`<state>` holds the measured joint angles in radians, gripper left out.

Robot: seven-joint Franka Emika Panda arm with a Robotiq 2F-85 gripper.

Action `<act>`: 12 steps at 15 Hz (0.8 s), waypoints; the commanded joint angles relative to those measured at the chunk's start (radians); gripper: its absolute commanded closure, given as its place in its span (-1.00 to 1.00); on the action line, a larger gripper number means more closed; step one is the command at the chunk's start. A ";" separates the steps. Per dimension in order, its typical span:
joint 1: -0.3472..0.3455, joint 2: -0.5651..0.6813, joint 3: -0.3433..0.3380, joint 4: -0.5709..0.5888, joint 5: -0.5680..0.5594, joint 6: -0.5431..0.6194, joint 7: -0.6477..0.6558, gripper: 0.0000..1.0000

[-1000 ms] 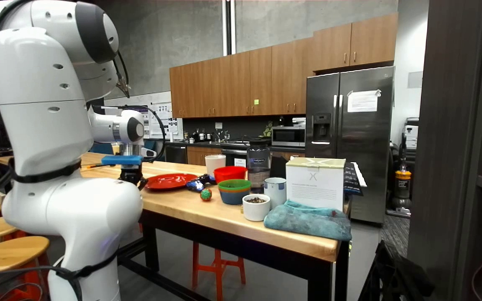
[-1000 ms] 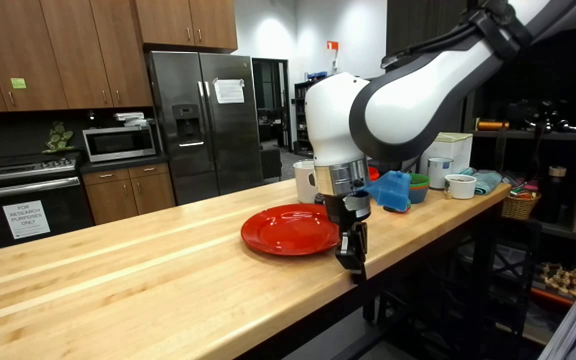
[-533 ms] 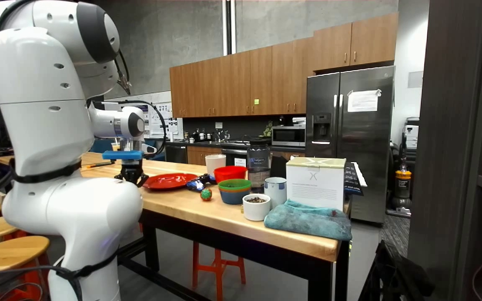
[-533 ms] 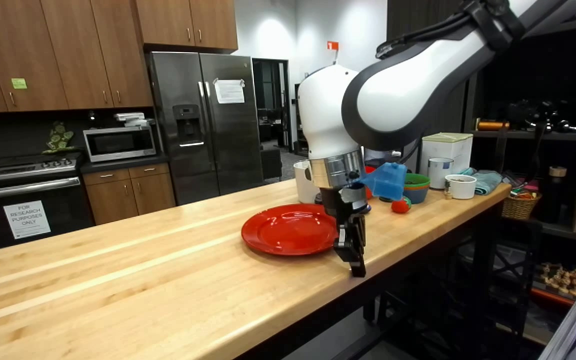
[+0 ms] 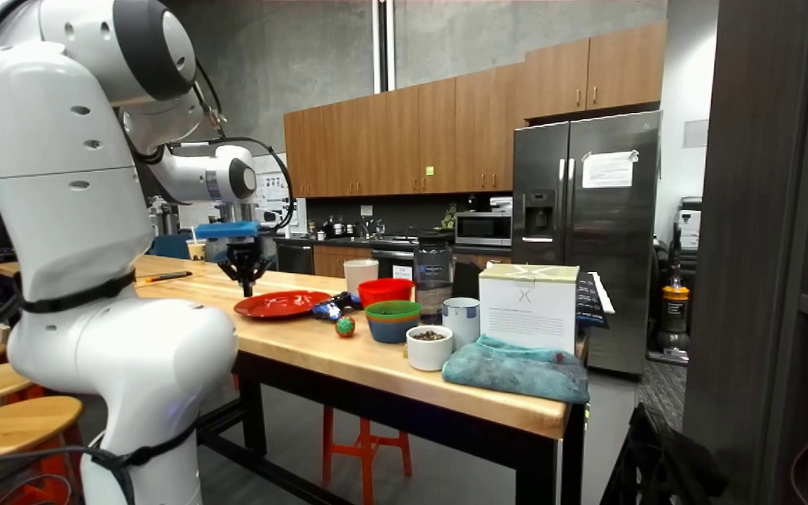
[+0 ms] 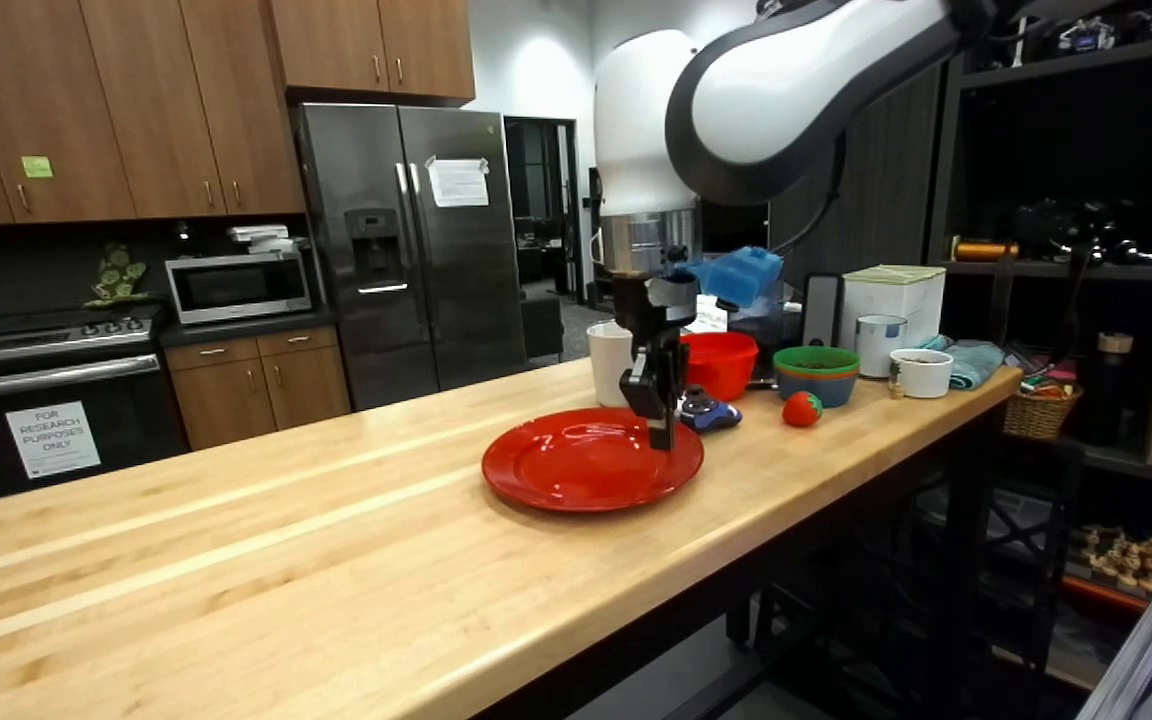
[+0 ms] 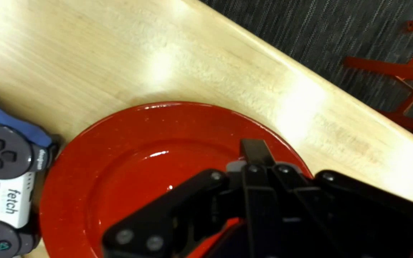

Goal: Move the red plate backwards.

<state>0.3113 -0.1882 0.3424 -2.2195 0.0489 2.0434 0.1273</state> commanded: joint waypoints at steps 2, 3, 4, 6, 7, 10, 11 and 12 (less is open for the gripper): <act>-0.008 -0.017 -0.008 0.003 -0.019 -0.001 0.005 1.00; -0.009 -0.017 -0.009 0.003 -0.021 -0.005 0.005 1.00; -0.010 -0.017 -0.010 0.002 -0.022 -0.008 0.006 1.00; -0.011 -0.019 -0.012 0.000 -0.025 -0.013 0.006 1.00; -0.012 -0.020 -0.012 -0.001 -0.025 -0.014 0.006 1.00; -0.007 -0.005 -0.008 -0.004 -0.014 -0.029 0.003 1.00; 0.000 0.003 -0.002 -0.014 -0.006 -0.034 0.002 1.00; 0.008 0.015 0.006 -0.027 0.000 -0.036 0.003 1.00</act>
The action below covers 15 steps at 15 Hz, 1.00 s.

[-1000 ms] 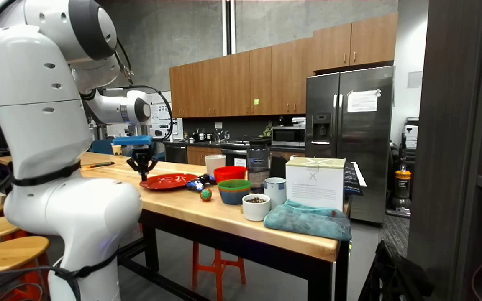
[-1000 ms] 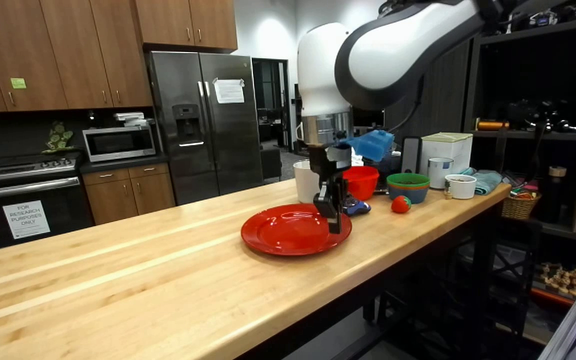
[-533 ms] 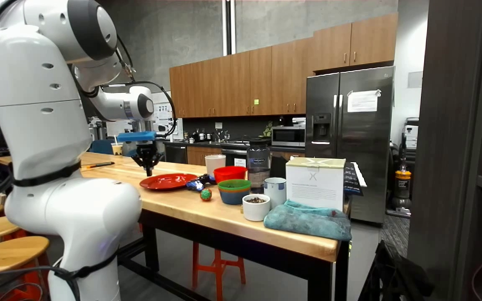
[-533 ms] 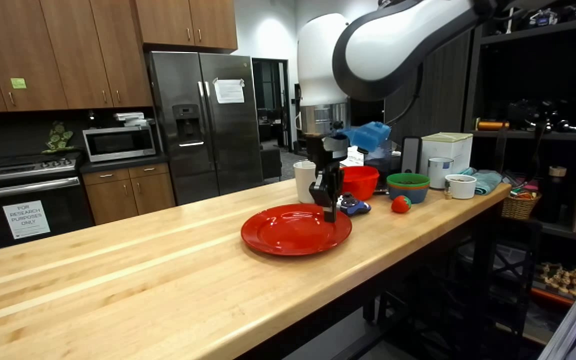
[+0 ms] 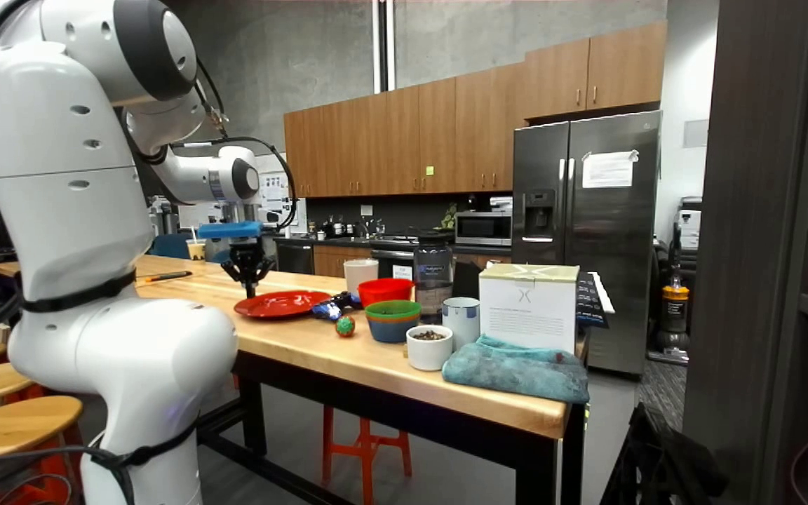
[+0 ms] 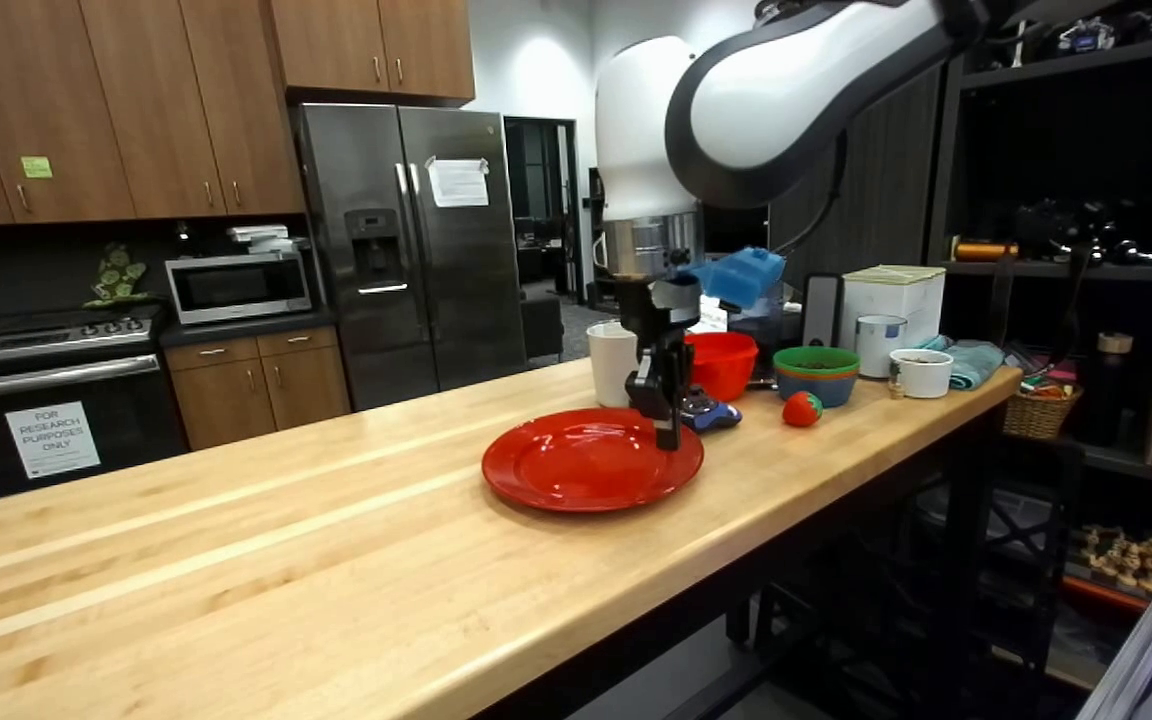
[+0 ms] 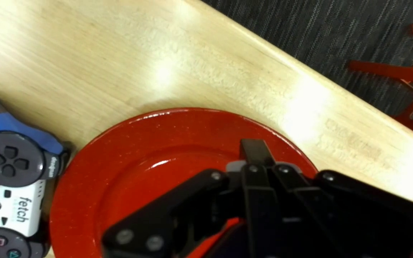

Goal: Move the red plate backwards.

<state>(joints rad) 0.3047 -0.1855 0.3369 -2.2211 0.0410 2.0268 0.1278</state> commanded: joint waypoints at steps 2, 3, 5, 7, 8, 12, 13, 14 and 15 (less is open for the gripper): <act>0.028 0.035 0.025 -0.056 0.019 -0.022 0.006 1.00; 0.033 0.047 0.028 -0.068 0.028 -0.022 0.003 1.00; 0.038 0.066 0.033 -0.085 0.033 -0.018 0.009 1.00; 0.037 0.074 0.033 -0.087 0.027 -0.016 0.012 1.00; 0.037 0.072 0.033 -0.087 0.023 -0.015 0.014 1.00; 0.035 0.081 0.033 -0.088 0.019 0.007 0.020 1.00; 0.033 0.089 0.033 -0.083 0.016 0.011 0.025 1.00; 0.032 0.095 0.033 -0.079 0.015 0.017 0.028 1.00; 0.031 0.106 0.032 -0.070 0.017 0.024 0.033 1.00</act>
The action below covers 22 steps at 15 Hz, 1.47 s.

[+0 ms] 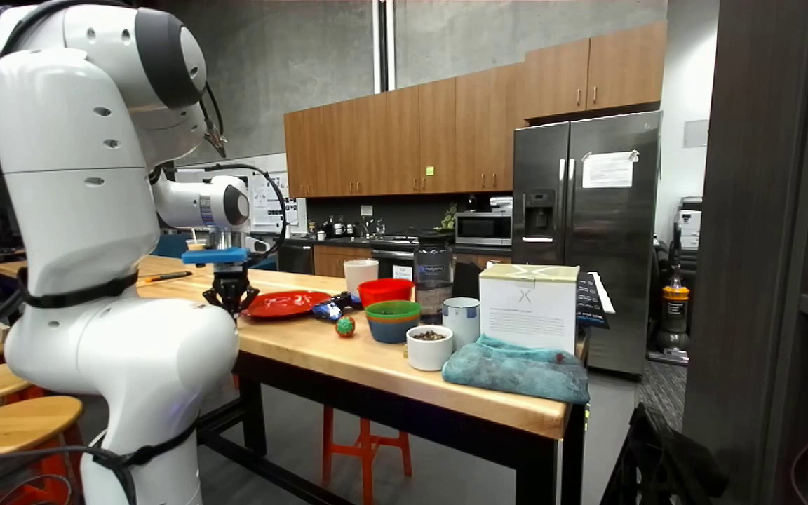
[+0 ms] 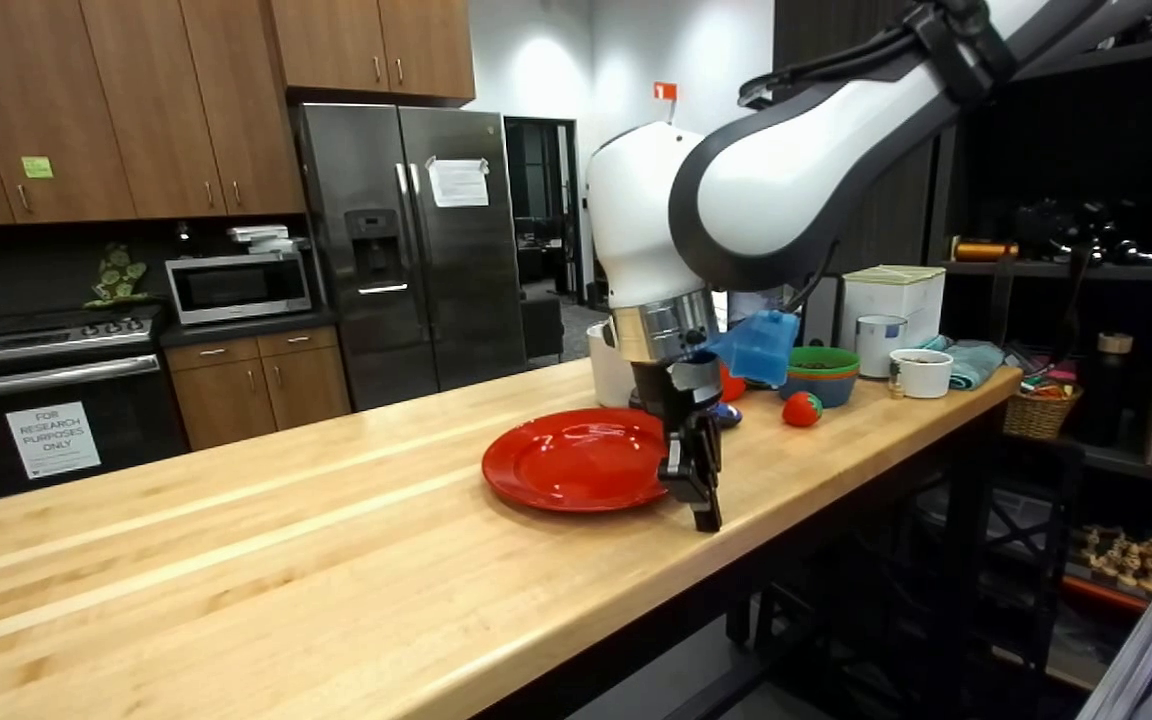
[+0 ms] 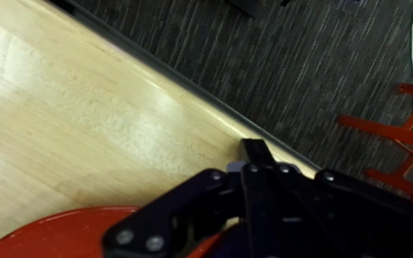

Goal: Move the red plate backwards.

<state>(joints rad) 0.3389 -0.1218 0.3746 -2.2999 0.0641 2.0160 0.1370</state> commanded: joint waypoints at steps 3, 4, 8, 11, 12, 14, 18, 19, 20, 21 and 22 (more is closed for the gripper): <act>-0.006 0.069 -0.007 0.034 -0.001 0.058 0.046 1.00; -0.006 0.087 -0.007 0.049 -0.001 0.074 0.056 1.00; 0.000 0.163 -0.003 0.120 -0.020 0.114 0.098 1.00; 0.009 0.218 -0.004 0.183 -0.049 0.125 0.129 1.00; 0.013 0.235 -0.006 0.204 -0.062 0.125 0.138 1.00; 0.019 0.264 -0.012 0.245 -0.088 0.114 0.160 1.00; 0.020 0.288 -0.026 0.288 -0.109 0.091 0.193 1.00; 0.016 0.282 -0.033 0.285 -0.108 0.084 0.207 1.00; 0.011 0.278 -0.040 0.280 -0.105 0.083 0.216 1.00; 0.006 0.268 -0.050 0.270 -0.108 0.081 0.234 1.00; 0.002 0.261 -0.057 0.264 -0.108 0.079 0.246 1.00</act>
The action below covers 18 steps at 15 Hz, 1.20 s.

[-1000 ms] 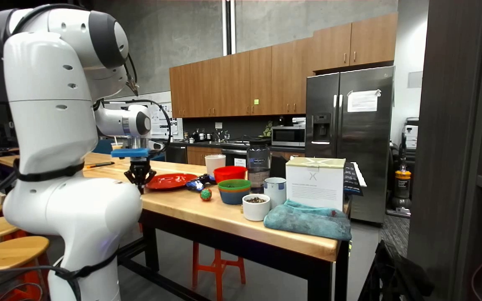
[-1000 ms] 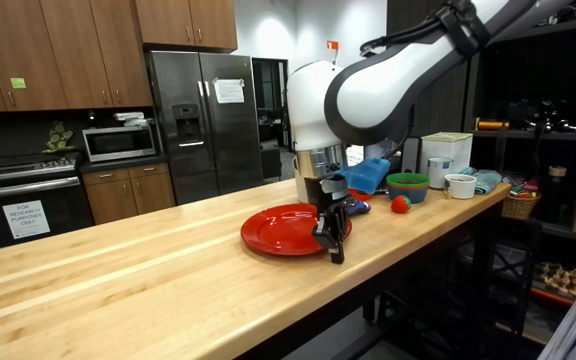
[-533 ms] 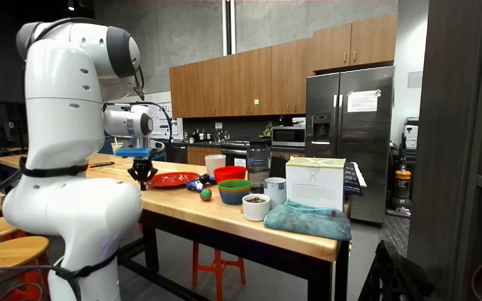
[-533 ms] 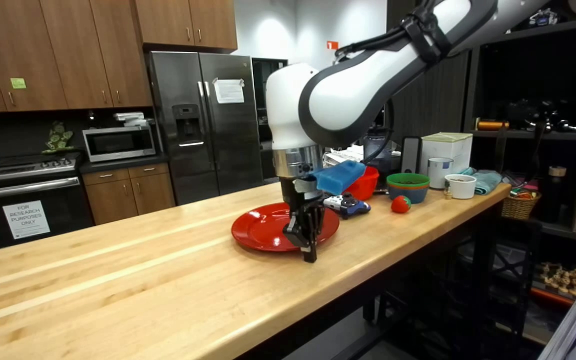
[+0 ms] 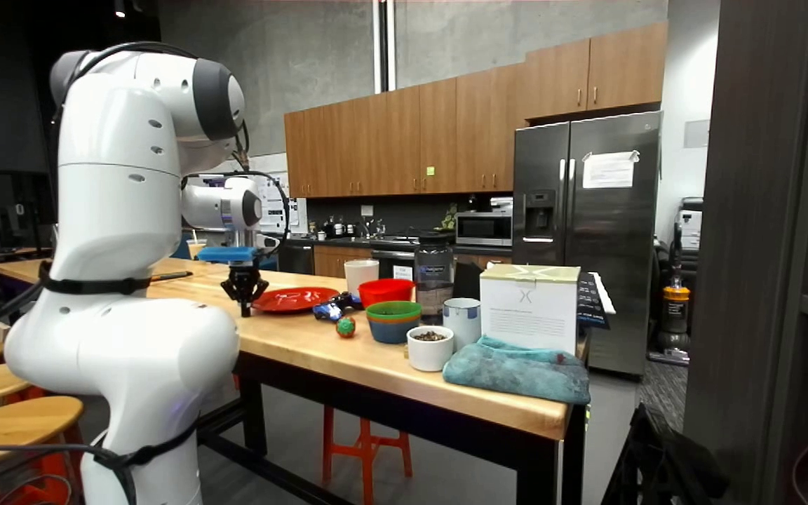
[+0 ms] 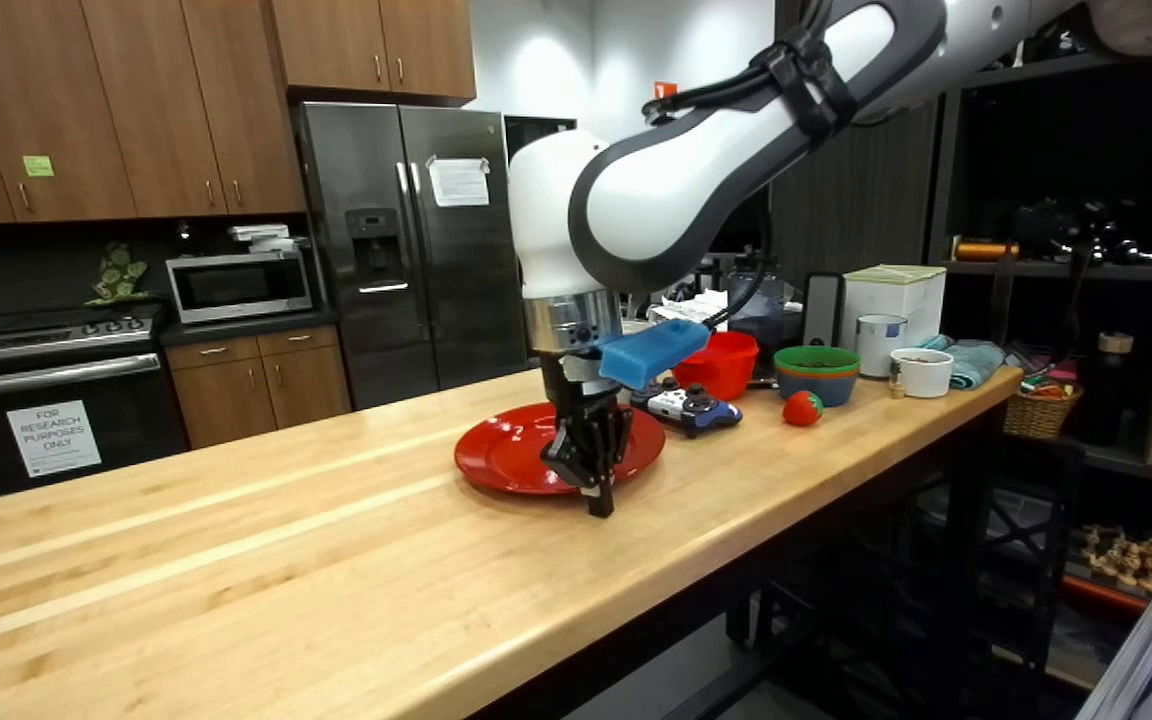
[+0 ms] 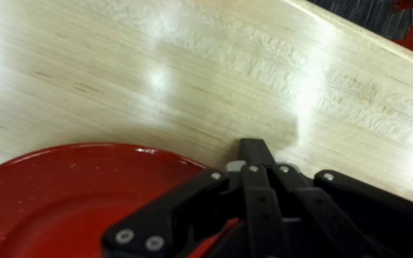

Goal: Move the red plate backwards.

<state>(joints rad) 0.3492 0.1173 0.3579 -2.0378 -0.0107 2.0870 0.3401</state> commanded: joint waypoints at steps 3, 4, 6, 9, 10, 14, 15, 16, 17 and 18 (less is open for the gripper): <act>-0.019 -0.001 -0.065 -0.017 -0.033 0.007 0.078 1.00; -0.021 -0.003 -0.073 -0.018 -0.033 0.005 0.084 1.00; -0.026 -0.001 -0.089 -0.014 -0.039 0.003 0.096 1.00; -0.028 0.012 -0.099 0.004 -0.044 0.000 0.107 1.00; -0.027 0.019 -0.100 0.013 -0.049 0.000 0.110 1.00; -0.018 0.047 -0.097 0.054 -0.060 -0.005 0.105 1.00; -0.016 0.056 -0.097 0.067 -0.069 -0.008 0.103 1.00; -0.014 0.063 -0.097 0.078 -0.078 -0.011 0.102 1.00; -0.013 0.071 -0.098 0.090 -0.087 -0.011 0.101 1.00; -0.012 0.082 -0.100 0.104 -0.094 -0.010 0.101 1.00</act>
<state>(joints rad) 0.3311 0.1466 0.2686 -1.9951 -0.0644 2.0838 0.4256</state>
